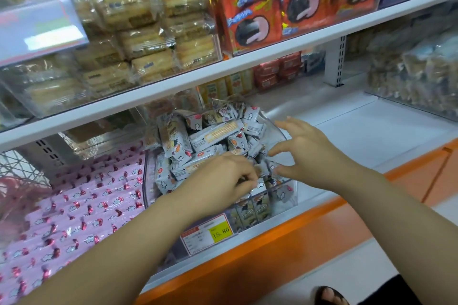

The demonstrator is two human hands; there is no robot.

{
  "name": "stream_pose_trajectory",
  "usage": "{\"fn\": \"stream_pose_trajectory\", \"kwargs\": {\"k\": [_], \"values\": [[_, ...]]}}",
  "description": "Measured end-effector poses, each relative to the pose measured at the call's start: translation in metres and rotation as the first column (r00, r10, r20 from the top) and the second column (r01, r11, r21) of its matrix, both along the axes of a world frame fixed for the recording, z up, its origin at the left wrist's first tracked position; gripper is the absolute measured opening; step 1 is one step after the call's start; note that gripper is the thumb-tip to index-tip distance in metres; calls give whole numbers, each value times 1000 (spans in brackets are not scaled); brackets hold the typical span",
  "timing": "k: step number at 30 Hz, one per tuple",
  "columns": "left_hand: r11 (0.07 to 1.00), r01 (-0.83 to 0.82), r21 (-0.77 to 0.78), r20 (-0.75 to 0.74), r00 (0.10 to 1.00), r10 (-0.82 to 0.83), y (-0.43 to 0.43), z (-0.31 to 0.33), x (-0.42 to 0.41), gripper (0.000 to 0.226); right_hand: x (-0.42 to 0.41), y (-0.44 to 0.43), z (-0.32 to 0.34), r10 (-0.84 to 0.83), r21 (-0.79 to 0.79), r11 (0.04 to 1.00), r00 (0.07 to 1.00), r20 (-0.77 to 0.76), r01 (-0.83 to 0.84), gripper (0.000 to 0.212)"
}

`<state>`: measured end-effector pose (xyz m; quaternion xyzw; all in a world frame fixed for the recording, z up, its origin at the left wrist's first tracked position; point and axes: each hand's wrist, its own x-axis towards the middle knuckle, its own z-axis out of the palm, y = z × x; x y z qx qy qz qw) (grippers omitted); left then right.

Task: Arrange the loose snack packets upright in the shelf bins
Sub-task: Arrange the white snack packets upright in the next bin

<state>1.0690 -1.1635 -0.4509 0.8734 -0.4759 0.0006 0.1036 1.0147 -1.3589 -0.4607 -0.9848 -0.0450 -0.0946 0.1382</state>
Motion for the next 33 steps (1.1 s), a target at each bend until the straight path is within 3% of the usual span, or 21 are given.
{"fn": "stream_pose_trajectory", "kwargs": {"k": [6,17,21,23,26,29,31,33], "values": [[999,2,-33,-21,1000,-3,5,1,-2,17,12,19,7,-98,-40,995,994,-37,97,39],[1000,-14,2,-35,999,14,4,3,-3,17,12,24,8,-165,-93,983,985,-54,160,20],[1000,-8,11,-29,1000,9,3,3,-4,17,14,20,5,-131,6,991,990,-56,132,11],[1000,-7,17,-24,1000,7,3,4,-4,17,13,19,3,-144,160,977,990,5,141,12],[1000,-1,25,-18,1000,1,3,5,-5,18,7,11,11,-250,534,834,959,137,141,18],[1000,-7,31,-20,1000,7,3,6,-5,18,-2,1,24,-238,841,536,969,62,78,34],[1000,-8,30,-28,1000,9,3,5,-5,17,-7,-4,27,-202,936,344,979,-5,76,47],[999,-5,34,-29,1000,6,2,6,-5,17,-8,-7,28,-168,977,198,984,-51,85,46]]}}
